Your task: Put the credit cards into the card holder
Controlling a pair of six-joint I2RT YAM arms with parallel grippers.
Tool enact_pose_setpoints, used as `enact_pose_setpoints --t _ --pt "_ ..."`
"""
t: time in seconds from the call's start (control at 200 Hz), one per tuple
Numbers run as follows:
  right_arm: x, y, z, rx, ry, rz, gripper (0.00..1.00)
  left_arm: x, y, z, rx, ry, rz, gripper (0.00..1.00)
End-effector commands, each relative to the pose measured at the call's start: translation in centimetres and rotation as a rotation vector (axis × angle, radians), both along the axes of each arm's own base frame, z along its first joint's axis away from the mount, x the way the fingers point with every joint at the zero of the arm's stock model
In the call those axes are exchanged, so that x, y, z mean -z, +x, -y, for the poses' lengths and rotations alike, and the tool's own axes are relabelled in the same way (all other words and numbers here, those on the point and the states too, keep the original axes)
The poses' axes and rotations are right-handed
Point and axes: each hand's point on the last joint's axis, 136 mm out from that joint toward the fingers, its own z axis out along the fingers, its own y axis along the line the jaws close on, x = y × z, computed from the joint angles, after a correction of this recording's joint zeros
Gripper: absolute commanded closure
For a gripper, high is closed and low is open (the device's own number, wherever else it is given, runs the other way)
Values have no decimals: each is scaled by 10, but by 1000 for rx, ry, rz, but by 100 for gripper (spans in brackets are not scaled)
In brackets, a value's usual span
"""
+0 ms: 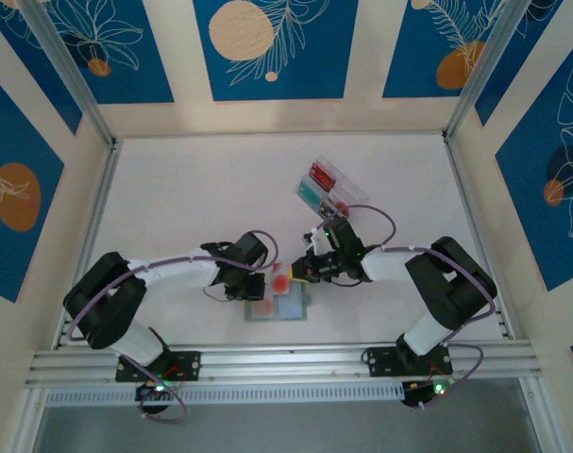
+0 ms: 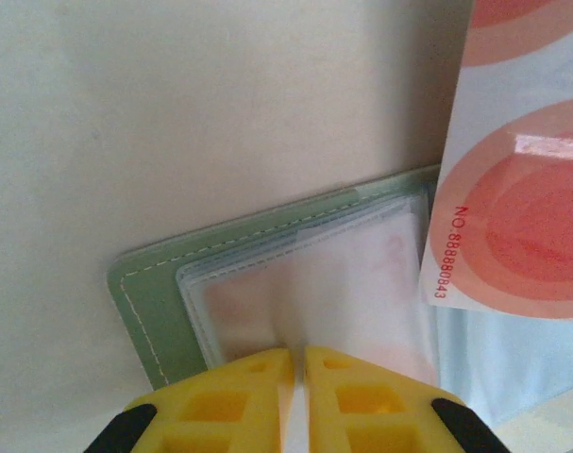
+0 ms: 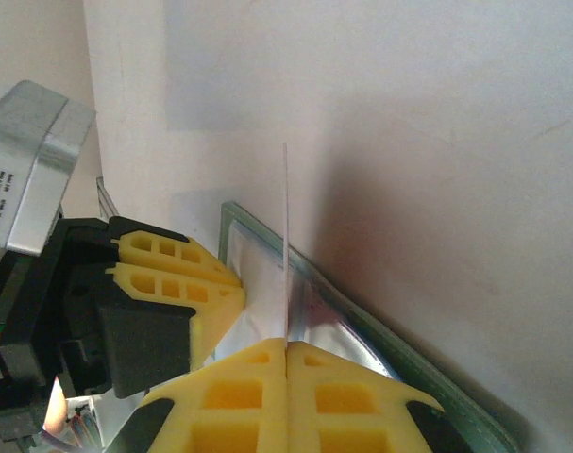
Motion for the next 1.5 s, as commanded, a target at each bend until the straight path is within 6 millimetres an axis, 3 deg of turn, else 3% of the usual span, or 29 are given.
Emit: enact_pose_setpoints --t 0.0,0.41,1.01,1.495 --pt "-3 -2 -6 -31 16 0 100 28 -24 -30 -7 128 -92 87" --pt "3 -13 -9 -45 18 -29 100 27 -22 -29 -7 123 -87 87" --pt "21 -61 2 -75 -40 -127 100 27 -23 -29 -9 119 -86 87" --pt "22 -72 -1 -131 -71 -155 100 28 -24 -30 -12 114 -89 87"
